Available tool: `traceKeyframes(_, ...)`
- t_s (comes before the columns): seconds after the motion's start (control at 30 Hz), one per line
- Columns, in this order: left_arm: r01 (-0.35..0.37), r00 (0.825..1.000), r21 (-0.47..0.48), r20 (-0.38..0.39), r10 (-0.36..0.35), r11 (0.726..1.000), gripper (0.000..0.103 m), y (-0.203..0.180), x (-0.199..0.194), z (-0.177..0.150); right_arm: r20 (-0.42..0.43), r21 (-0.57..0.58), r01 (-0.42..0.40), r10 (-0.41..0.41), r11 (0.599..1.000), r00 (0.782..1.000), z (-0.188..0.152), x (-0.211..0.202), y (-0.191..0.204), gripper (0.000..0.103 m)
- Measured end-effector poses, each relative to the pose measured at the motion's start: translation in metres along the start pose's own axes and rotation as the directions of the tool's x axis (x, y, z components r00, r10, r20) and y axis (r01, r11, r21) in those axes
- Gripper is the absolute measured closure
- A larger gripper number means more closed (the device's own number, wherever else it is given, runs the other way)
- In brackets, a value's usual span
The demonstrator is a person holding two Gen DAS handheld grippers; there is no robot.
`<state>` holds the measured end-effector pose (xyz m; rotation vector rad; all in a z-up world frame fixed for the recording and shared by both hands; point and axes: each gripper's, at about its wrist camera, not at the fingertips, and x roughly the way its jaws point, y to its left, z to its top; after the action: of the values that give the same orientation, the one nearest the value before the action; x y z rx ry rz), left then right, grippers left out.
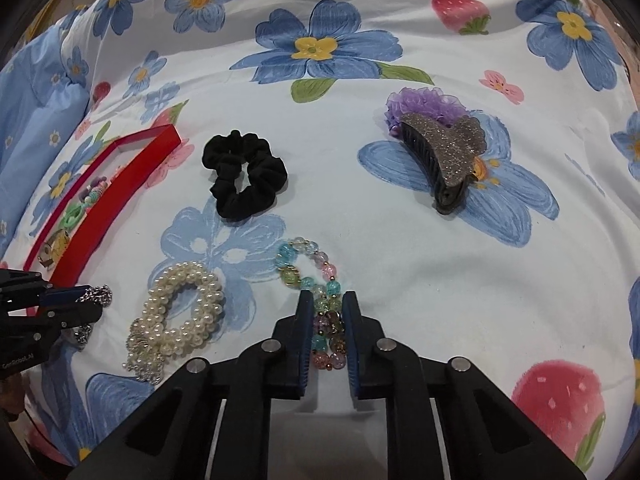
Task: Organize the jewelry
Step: 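Carry the chain with the left tool while the right tool carries the bead bracelet into the tray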
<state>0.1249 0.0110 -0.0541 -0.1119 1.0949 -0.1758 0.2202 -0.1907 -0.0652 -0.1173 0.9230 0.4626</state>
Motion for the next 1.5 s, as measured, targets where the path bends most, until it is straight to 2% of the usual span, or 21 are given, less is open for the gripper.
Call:
traceKeyframes(0.37, 0.073, 0.993, -0.02, 0.095, -0.071, 0.997, 0.093, -0.005, -0.039, -0.001, 0.103, 0.094, -0.132, 0.122, 0.987, 0.987, -0.003, -0.044, 0.013, 0.096)
traceKeyframes(0.6, 0.089, 0.985, -0.047, 0.154, -0.08, 0.995, 0.093, 0.005, -0.066, 0.0, 0.159, 0.073, -0.185, 0.172, 0.98, 0.972, 0.004, -0.069, 0.037, 0.096)
traceKeyframes(1.1, 0.047, 0.97, -0.207, 0.241, 0.004, 0.977, 0.093, 0.079, -0.113, -0.022, 0.161, -0.003, -0.303, 0.3, 0.953, 0.94, 0.019, -0.068, 0.107, 0.096)
traceKeyframes(1.5, 0.022, 0.956, -0.298, 0.287, 0.067, 0.954, 0.094, 0.125, -0.14, -0.035, 0.155, -0.07, -0.353, 0.36, 0.933, 0.92, 0.032, -0.064, 0.154, 0.096)
